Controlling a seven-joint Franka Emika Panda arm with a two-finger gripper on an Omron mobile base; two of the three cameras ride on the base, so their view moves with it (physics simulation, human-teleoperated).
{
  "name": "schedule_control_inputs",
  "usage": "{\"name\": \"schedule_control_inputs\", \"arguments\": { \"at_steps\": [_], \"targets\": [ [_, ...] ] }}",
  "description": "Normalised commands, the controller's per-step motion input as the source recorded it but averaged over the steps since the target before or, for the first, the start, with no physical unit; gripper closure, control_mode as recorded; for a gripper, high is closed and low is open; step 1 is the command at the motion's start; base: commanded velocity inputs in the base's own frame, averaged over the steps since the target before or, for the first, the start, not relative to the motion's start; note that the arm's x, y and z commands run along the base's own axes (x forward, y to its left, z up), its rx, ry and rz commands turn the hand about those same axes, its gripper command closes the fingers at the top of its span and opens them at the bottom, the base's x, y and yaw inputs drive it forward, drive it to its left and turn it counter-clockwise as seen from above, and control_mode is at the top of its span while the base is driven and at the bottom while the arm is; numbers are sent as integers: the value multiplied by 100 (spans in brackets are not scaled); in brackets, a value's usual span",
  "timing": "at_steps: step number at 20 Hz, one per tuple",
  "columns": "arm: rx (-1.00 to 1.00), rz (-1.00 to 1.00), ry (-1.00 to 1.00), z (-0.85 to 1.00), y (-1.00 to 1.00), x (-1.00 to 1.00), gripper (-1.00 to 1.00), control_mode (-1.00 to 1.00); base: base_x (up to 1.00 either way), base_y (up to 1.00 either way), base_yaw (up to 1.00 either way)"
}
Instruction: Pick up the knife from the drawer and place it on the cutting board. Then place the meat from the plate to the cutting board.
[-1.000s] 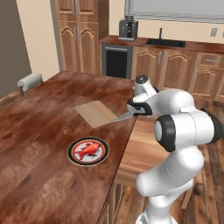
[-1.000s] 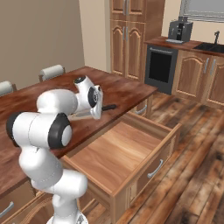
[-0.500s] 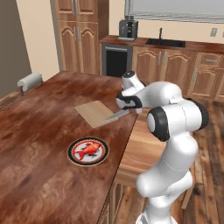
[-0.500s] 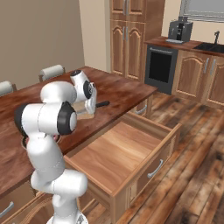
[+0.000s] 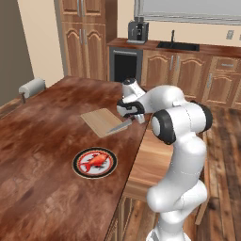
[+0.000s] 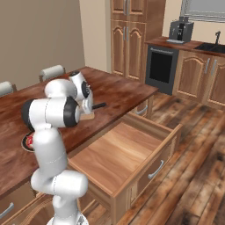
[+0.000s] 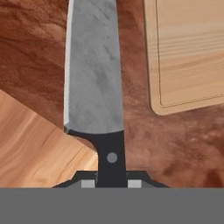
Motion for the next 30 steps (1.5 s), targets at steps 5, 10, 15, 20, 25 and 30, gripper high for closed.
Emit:
{"name": "schedule_control_inputs", "arguments": {
  "at_steps": [5, 10, 15, 20, 25, 30],
  "targets": [
    [0, 3, 10, -15, 30, 29, 100, -100, 0, 0, 0],
    [0, 2, 9, -16, 27, 30, 100, -100, 0, 0, 0],
    [0, 1, 7, -19, 18, 26, 100, -100, 0, 0, 0],
    [0, 1, 7, -17, 16, 24, 100, -100, 0, 0, 0],
    [0, 1, 7, -18, 9, 25, 100, -100, 0, 0, 0],
    [0, 2, 3, -28, 1, 22, 100, -100, 0, 0, 0]
  ]
}}
